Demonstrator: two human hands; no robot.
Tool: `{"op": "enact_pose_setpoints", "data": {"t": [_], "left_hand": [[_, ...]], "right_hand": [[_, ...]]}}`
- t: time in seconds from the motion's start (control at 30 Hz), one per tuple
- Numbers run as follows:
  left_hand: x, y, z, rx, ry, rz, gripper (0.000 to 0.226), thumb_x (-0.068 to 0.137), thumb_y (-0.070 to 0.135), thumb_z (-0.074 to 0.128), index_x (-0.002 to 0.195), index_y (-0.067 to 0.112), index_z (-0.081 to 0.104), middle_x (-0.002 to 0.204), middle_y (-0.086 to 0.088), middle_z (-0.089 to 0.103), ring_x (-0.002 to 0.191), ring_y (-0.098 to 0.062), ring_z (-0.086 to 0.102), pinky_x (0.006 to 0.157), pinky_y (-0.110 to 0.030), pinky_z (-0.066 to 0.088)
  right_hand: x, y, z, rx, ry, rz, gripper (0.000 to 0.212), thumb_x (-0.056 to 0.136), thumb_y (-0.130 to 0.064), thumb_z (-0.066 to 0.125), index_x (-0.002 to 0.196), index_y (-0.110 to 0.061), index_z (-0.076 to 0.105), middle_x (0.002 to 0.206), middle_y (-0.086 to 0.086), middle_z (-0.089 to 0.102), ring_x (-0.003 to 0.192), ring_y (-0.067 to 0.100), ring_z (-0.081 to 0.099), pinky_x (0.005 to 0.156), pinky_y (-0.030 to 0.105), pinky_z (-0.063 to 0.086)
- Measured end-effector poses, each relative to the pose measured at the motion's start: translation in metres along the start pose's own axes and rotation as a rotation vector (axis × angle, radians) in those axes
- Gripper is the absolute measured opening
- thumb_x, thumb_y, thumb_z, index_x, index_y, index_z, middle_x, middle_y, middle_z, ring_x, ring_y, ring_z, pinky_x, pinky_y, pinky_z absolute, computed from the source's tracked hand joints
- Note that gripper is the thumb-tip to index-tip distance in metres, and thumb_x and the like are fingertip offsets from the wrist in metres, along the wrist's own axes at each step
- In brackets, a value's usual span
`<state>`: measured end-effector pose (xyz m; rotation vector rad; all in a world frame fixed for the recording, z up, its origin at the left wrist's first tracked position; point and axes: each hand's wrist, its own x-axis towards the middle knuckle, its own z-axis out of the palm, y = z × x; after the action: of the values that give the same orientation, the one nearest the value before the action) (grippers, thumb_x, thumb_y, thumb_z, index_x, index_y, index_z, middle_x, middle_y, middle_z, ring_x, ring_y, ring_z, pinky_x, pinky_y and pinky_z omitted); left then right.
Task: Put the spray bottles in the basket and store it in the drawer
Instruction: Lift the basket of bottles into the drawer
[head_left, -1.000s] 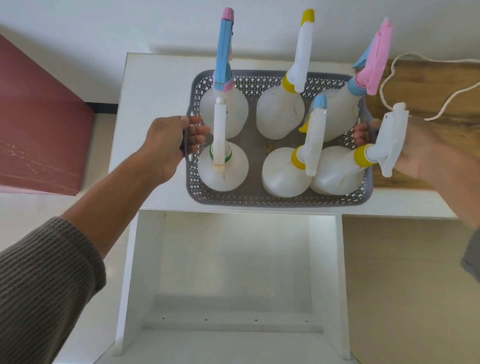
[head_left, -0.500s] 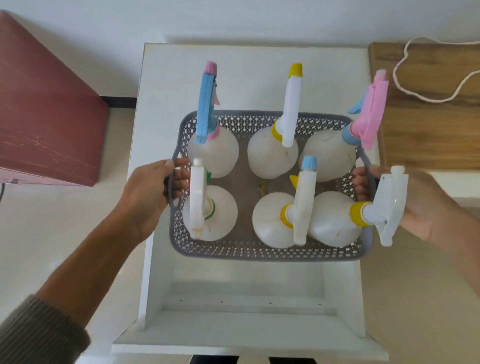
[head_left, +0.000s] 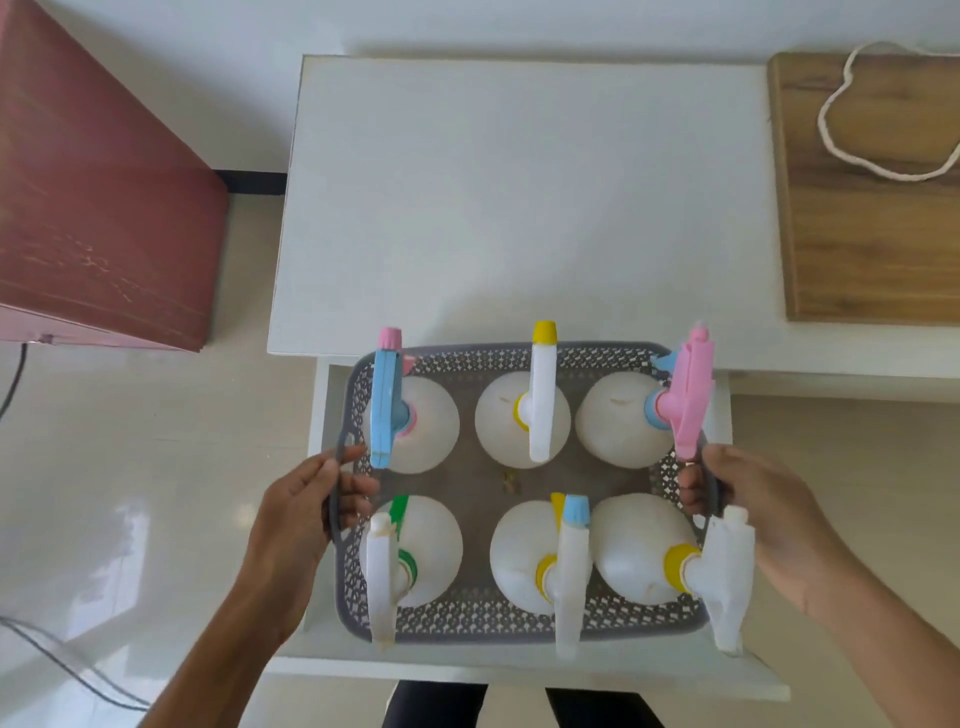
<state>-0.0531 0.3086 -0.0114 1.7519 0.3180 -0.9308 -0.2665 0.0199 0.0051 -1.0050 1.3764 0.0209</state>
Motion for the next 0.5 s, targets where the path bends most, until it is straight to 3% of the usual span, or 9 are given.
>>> {"op": "enact_pose_setpoints", "data": {"t": [0.1,0.27,0.5], "left_hand": [[0.002,-0.023,-0.005,-0.006,0.019,-0.026,0.033,0.107,0.017,0.036,0.104,0.018,0.069,0.074,-0.009,0.072,0.058,-0.011,0.063,0.068,-0.032,0.051],[0.012,-0.055,-0.004,0.042,0.087,-0.051,0.033,0.106,0.017,0.036,0.101,0.021,0.069,0.07,-0.007,0.073,0.054,-0.01,0.064,0.055,-0.02,0.056],[0.038,-0.08,0.006,0.072,0.077,-0.087,0.034,0.107,0.017,0.035,0.103,0.022,0.069,0.071,-0.007,0.072,0.058,-0.013,0.063,0.065,-0.028,0.055]], "right_hand": [[0.013,0.028,0.0,-0.048,0.021,-0.007,0.034,0.104,-0.009,0.04,0.08,-0.003,0.063,0.056,0.004,0.062,0.049,0.016,0.055,0.061,0.033,0.044],[0.032,0.065,-0.001,-0.11,0.049,-0.01,0.034,0.104,-0.009,0.039,0.082,-0.006,0.065,0.056,0.001,0.063,0.051,0.018,0.056,0.061,0.034,0.045],[0.053,0.092,0.005,-0.145,0.105,0.016,0.035,0.105,-0.01,0.038,0.084,-0.006,0.065,0.062,0.004,0.06,0.059,0.023,0.054,0.062,0.03,0.044]]}}
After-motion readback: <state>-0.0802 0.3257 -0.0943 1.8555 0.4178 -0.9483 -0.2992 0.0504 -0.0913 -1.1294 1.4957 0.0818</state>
